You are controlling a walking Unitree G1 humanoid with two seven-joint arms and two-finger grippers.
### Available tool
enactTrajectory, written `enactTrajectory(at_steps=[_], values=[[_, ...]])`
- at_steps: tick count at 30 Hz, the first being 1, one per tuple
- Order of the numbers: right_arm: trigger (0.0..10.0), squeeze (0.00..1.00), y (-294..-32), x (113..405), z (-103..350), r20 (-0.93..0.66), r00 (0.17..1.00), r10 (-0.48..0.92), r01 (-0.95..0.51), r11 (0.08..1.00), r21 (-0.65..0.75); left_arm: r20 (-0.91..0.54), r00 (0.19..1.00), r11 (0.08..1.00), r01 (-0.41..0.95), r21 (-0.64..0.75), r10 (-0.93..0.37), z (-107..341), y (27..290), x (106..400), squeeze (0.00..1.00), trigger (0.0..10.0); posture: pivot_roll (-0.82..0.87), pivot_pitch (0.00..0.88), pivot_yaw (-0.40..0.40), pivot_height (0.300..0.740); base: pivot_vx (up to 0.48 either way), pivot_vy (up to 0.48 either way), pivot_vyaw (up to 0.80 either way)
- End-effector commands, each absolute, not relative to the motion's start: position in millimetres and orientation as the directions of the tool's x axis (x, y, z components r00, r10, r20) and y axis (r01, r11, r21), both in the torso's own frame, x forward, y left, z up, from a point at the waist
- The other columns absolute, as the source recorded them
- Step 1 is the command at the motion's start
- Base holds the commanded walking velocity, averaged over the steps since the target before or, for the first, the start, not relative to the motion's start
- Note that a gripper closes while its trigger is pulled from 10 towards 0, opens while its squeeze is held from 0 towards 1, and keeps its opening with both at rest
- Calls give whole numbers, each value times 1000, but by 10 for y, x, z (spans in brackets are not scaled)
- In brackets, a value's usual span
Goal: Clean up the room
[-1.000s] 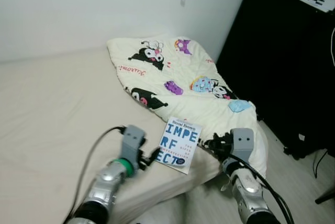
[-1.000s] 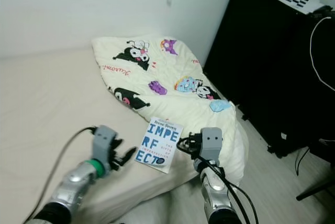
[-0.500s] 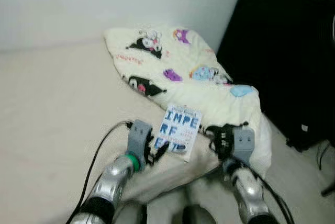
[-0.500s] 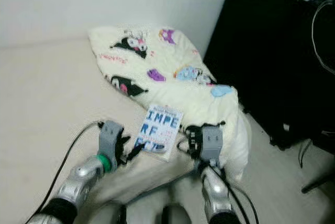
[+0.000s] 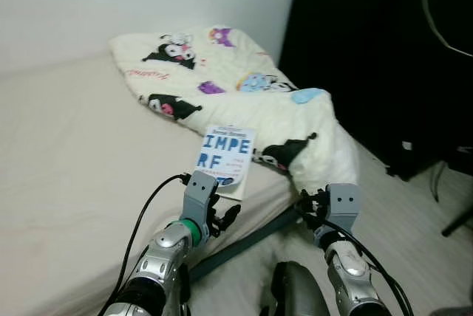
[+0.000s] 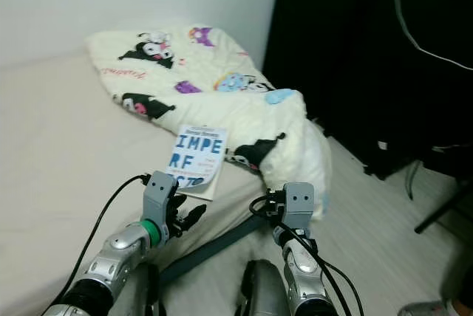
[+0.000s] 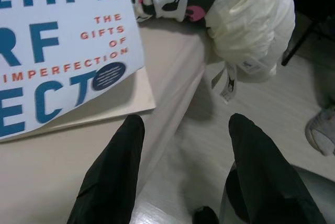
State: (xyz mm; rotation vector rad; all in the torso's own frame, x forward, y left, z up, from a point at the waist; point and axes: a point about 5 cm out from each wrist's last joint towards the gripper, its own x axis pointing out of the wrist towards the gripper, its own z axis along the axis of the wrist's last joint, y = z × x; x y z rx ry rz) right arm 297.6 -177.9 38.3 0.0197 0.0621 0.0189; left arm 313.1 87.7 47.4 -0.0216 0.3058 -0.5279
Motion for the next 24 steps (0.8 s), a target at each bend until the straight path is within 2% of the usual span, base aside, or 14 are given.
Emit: enactTrajectory(at_steps=[1,8,24], values=[[10000,0,-1772,2951,346,-80,997,20,-17,999,33,-303,831,882,463,-89,-466,437,930,3128,0,10000,-1,99,-9,592,0,0,0],[10000,0,-1760,2953,347,-79,997,25,-22,999,36,-302,866,915,400,-57,-398,461,988,3182,0,10000,-2,96,-6,592,0,0,0],[10000,0,-1756,2931,329,-80,996,27,-23,999,50,-309,873,922,386,-31,-376,438,991,3176,0,10000,-6,93,-1,592,0,0,0]])
